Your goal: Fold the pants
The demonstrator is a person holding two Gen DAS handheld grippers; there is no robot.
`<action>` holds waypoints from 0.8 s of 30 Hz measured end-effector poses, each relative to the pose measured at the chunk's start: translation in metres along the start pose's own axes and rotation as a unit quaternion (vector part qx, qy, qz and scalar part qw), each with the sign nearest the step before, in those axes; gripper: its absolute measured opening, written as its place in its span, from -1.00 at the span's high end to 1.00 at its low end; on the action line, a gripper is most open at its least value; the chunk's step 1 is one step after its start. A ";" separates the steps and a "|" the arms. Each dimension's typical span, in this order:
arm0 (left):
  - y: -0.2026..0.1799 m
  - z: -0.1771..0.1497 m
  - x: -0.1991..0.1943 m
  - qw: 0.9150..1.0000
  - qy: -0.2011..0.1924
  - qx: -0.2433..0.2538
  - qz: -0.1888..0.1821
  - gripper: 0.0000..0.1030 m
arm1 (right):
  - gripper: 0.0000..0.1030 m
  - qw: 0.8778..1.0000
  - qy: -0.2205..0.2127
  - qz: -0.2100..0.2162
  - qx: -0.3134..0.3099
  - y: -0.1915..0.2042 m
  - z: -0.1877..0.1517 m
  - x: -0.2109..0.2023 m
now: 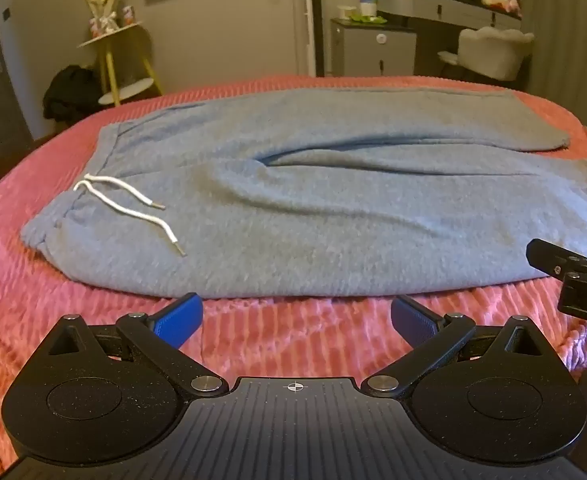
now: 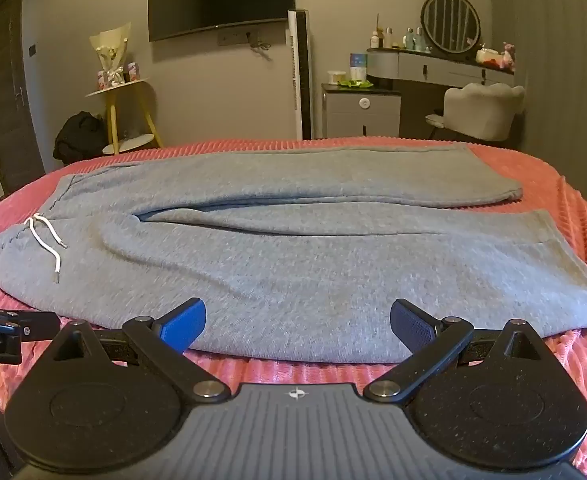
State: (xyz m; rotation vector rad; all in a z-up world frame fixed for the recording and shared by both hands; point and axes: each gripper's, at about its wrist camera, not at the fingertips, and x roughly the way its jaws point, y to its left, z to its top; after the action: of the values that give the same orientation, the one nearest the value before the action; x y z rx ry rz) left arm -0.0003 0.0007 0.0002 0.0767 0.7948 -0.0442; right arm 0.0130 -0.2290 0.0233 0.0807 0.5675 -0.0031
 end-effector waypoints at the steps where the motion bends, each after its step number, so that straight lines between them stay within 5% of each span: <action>1: 0.001 0.000 0.000 1.000 -0.001 0.000 -0.001 -1.00 | -0.92 1.000 -0.001 0.001 0.001 0.000 0.000 0.000; 24: -0.004 0.004 -0.005 1.000 -0.003 0.001 0.001 -1.00 | -0.92 1.000 -0.009 0.000 0.020 -0.006 0.000 -0.004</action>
State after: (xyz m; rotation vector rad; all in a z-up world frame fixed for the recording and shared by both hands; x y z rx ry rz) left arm -0.0017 -0.0033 0.0061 0.0800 0.7882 -0.0435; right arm 0.0100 -0.2355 0.0249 0.1192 0.5495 -0.0155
